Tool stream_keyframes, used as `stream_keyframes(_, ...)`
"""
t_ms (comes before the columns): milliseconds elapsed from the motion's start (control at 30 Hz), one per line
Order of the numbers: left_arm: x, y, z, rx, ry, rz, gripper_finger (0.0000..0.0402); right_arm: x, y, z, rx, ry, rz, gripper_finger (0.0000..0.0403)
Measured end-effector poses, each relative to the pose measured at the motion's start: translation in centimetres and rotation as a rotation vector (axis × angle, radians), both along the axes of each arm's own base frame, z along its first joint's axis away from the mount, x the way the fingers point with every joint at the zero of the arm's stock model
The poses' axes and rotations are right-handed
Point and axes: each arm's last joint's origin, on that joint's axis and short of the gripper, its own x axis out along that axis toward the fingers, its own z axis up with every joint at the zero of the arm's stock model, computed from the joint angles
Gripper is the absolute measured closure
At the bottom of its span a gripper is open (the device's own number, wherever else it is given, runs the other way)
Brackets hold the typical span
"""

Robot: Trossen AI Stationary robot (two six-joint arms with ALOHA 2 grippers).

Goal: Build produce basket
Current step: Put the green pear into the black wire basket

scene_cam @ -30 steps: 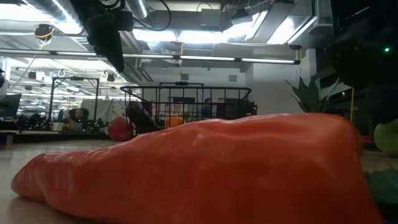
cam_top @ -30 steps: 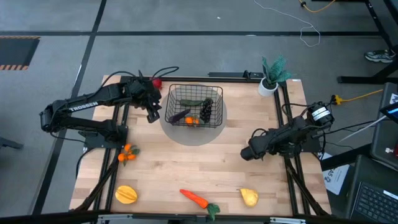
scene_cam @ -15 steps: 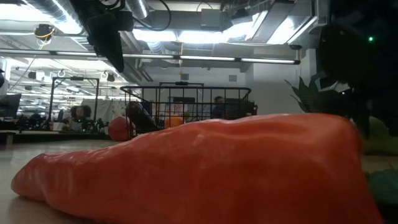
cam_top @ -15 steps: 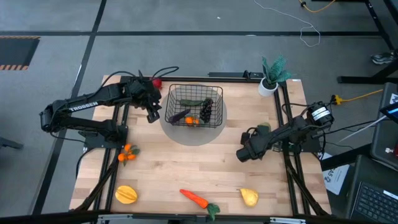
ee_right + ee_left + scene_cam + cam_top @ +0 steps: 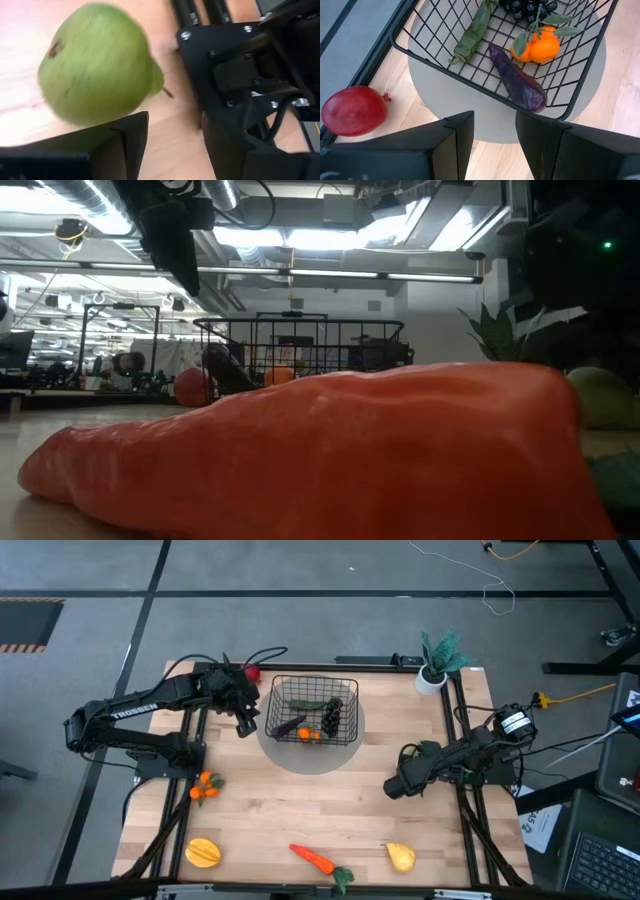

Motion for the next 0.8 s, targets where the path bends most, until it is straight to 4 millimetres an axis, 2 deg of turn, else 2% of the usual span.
stream_keyframes(300, 0.0, 0.0, 0.0, 0.0, 0.0, 0.001, 0.0269, 1.0, -0.4, -0.4, -0.078, -0.136, 0.038, 0.0226)
stream_keyframes(500, 0.0, 0.0, 0.0, 0.0, 0.0, 0.0, 0.0269, 2.6, -0.8, -1.1, -0.056, -0.271, 0.124, 0.0226)
stream_keyframes(800, 0.0, 0.0, 0.0, 0.014, 0.009, -0.019, 0.0269, 3.4, -0.6, -1.4, -0.009, -0.344, 0.154, 0.0226)
